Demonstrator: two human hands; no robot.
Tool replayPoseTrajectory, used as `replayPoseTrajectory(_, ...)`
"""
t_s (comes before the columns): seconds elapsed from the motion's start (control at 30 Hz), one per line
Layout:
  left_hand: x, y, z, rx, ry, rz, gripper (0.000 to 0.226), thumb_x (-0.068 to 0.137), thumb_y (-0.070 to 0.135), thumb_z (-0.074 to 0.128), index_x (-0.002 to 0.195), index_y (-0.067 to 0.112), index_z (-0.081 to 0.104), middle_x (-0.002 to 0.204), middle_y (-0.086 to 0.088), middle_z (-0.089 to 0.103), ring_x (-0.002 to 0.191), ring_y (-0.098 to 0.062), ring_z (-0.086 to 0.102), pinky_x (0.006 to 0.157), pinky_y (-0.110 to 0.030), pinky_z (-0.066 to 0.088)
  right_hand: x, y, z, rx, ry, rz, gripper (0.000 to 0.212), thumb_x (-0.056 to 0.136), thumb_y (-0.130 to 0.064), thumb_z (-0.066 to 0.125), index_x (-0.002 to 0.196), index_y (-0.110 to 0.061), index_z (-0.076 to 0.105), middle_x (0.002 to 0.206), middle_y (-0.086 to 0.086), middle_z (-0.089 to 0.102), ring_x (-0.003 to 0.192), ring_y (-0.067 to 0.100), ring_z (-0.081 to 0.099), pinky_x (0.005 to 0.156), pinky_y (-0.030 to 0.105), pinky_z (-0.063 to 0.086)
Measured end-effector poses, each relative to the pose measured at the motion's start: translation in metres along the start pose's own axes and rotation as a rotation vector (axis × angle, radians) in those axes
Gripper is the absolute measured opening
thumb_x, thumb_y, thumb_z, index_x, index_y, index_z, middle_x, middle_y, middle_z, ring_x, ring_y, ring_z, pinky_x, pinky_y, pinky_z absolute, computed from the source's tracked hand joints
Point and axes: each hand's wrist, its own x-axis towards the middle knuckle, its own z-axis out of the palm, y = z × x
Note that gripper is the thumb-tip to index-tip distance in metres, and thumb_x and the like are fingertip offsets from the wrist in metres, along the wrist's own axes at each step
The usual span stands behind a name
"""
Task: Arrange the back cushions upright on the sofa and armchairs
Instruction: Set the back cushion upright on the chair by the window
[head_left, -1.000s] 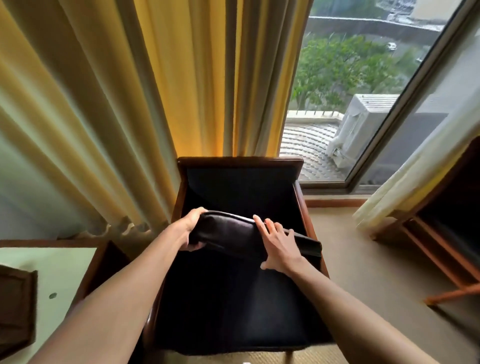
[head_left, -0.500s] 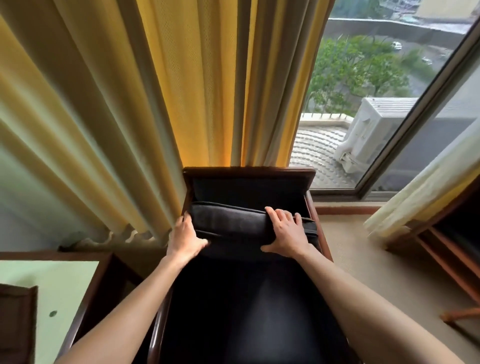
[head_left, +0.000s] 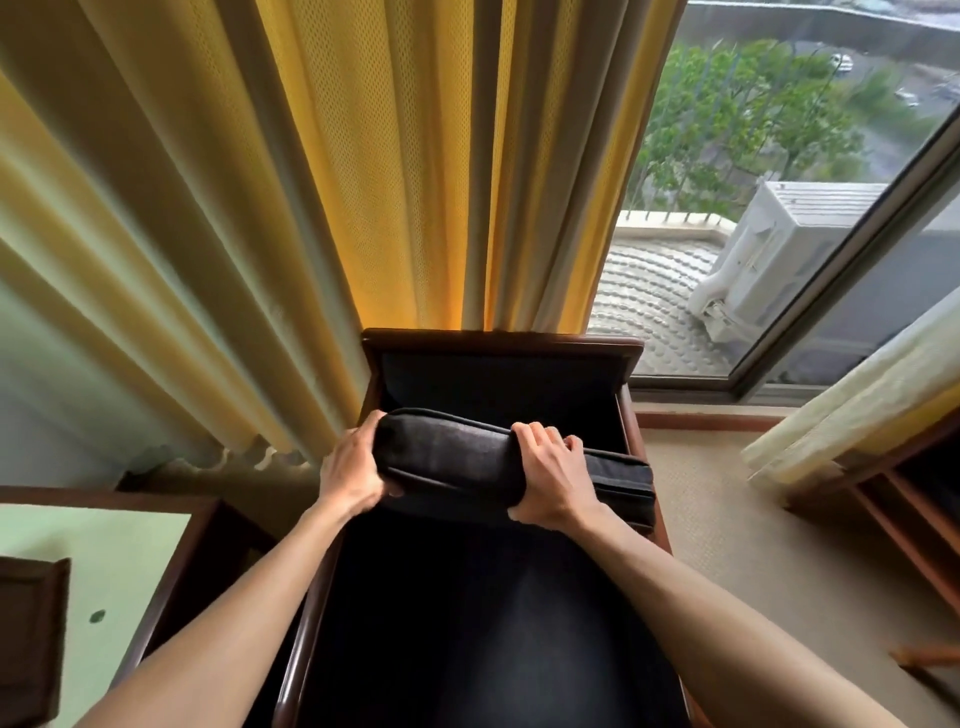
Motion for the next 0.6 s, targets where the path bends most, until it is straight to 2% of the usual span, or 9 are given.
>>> replayPoseTrajectory(0.07, 0.002, 0.002, -0.01, -0.002, 0.086, 0.032, 0.071, 0.064, -0.002, 0.077, 0.123, 0.029, 0.053, 0.101, -0.01, 0.071, 0.096, -0.035, 0.067, 0.078, -0.042, 0.055, 0.006, -0.003, -0.008, 0.012, 0.043, -0.005, 0.084, 0.05, -0.048, 0.075, 0.122, -0.019, 0.043, 0.115, -0.002, 0.055, 0.107, 0.024, 0.053, 0.086, 0.044, 0.043)
replayPoseTrajectory(0.13, 0.007, 0.01, -0.026, -0.042, 0.123, 0.074, 0.055, 0.058, 0.002, 0.076, 0.097, 0.033, 0.054, 0.079, 0.001, 0.071, 0.074, -0.026, 0.069, 0.062, -0.035, 0.054, 0.006, 0.006, -0.02, 0.048, 0.087, -0.016, 0.082, 0.049, -0.052, 0.073, 0.118, -0.019, 0.044, 0.112, -0.003, 0.056, 0.101, 0.024, 0.053, 0.082, 0.042, 0.044)
replayPoseTrajectory(0.17, 0.01, 0.016, -0.034, -0.071, 0.125, 0.087, 0.052, 0.056, 0.005, 0.078, 0.093, 0.032, 0.055, 0.077, 0.003, 0.072, 0.072, -0.021, 0.069, 0.062, -0.036, 0.056, 0.004, 0.012, -0.025, 0.078, 0.099, -0.018, 0.084, 0.049, -0.055, 0.073, 0.119, -0.019, 0.044, 0.113, -0.003, 0.056, 0.101, 0.024, 0.053, 0.082, 0.042, 0.045)
replayPoseTrajectory(0.3, 0.012, 0.049, -0.036, -0.213, 0.056, 0.201, 0.052, 0.048, 0.009, 0.089, 0.086, 0.035, 0.064, 0.087, 0.013, 0.073, 0.087, -0.01, 0.07, 0.074, -0.039, 0.059, -0.01, 0.04, -0.033, 0.124, 0.039, -0.021, 0.107, 0.043, -0.072, 0.071, 0.132, -0.02, 0.037, 0.124, -0.002, 0.051, 0.108, 0.023, 0.051, 0.084, 0.044, 0.048)
replayPoseTrajectory(0.37, 0.01, 0.067, -0.023, -0.251, 0.004, 0.285, 0.055, 0.047, 0.015, 0.089, 0.091, 0.037, 0.065, 0.09, 0.016, 0.073, 0.089, -0.006, 0.069, 0.077, -0.038, 0.058, -0.017, 0.048, -0.032, 0.157, 0.026, 0.009, 0.118, 0.043, -0.078, 0.07, 0.14, -0.022, 0.032, 0.13, -0.003, 0.049, 0.112, 0.023, 0.053, 0.088, 0.045, 0.05)
replayPoseTrajectory(0.5, 0.013, 0.1, -0.002, -0.339, -0.129, 0.422, 0.073, 0.046, 0.021, 0.091, 0.112, 0.036, 0.063, 0.101, 0.015, 0.069, 0.097, -0.006, 0.065, 0.088, -0.037, 0.055, -0.025, 0.059, -0.038, 0.24, 0.156, 0.042, 0.121, 0.044, -0.076, 0.073, 0.143, -0.021, 0.032, 0.132, -0.001, 0.052, 0.115, 0.024, 0.055, 0.093, 0.047, 0.048)
replayPoseTrajectory(0.6, 0.013, 0.1, 0.016, -0.409, -0.324, 0.439, 0.099, 0.046, 0.018, 0.095, 0.132, 0.038, 0.049, 0.124, 0.017, 0.057, 0.117, -0.004, 0.054, 0.102, -0.027, 0.045, -0.027, 0.056, -0.043, 0.276, 0.212, 0.012, 0.119, 0.046, -0.073, 0.075, 0.144, -0.019, 0.033, 0.135, -0.001, 0.052, 0.117, 0.022, 0.055, 0.097, 0.045, 0.046)
